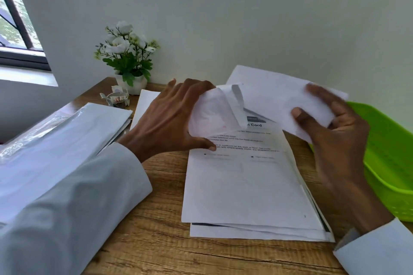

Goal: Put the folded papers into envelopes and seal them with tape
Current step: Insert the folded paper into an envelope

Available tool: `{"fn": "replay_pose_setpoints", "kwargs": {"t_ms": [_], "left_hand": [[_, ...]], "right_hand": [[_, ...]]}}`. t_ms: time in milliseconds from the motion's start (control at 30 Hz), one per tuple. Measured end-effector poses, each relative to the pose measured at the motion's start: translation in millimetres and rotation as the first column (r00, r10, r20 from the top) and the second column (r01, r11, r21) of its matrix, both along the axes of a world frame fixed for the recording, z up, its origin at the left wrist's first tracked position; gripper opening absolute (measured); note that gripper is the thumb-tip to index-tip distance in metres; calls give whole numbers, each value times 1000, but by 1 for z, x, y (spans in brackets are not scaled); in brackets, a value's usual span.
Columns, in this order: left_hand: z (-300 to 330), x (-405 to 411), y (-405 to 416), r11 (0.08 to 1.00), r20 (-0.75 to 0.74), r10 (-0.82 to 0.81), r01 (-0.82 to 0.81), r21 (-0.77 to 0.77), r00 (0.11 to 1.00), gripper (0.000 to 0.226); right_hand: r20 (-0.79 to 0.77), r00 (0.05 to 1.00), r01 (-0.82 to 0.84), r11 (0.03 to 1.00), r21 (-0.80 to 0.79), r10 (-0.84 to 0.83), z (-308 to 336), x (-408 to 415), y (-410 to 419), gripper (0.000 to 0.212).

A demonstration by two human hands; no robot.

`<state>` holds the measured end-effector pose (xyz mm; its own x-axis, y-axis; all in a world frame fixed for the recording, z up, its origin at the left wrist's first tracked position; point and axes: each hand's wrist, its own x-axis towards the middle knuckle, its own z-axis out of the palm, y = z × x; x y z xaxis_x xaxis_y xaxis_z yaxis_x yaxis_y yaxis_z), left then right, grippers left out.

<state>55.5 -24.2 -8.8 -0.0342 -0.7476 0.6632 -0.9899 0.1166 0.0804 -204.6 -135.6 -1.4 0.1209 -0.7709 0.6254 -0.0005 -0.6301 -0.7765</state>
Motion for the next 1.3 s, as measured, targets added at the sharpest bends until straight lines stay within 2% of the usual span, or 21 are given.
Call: {"fn": "replay_pose_setpoints", "kwargs": {"t_ms": [100,167,233,333,400,467,533,600,667,833,967,1300], "left_hand": [[2,9,-3,999,-3,54,-54,7,999,107],[1,11,-6,999,-10,52,-52,-2,999,107],[1,11,-8,999,23,47,-47,19,999,107],[1,12,-10,995,105,44,-53,85,993,106],[1,14,-10,990,144,50,-68,121,988,106],[0,17,-9,987,190,72,-97,126,979,106],[1,21,-9,985,233,104,-132,108,967,108],[3,25,-9,983,258,131,-159,88,957,108],[4,29,-9,982,261,155,-178,68,953,109],[5,40,-5,985,138,162,-168,29,977,107],[2,47,-1,990,36,124,-126,57,992,109],[-8,48,-4,992,-30,65,-61,107,997,115]], "right_hand": [[-97,988,110,991,-81,-118,3,-8,-8,88],[-145,985,88,996,-27,-91,5,-10,-10,93],[-248,960,108,989,-97,-129,7,-12,-9,83],[-303,923,142,943,-301,-236,10,-16,-10,44],[-243,940,144,923,-356,-241,10,-17,-11,29],[-134,969,155,935,-320,-207,10,-17,-12,20],[32,992,128,974,-186,-124,11,-16,-12,15],[193,981,28,999,-44,-19,11,-15,-11,20],[289,956,-59,997,42,45,10,-16,-12,27],[297,946,-167,981,102,130,10,-16,-12,26],[349,922,-214,971,107,164,12,-15,-9,26],[355,905,-298,944,142,233,7,-8,-5,26]]}}
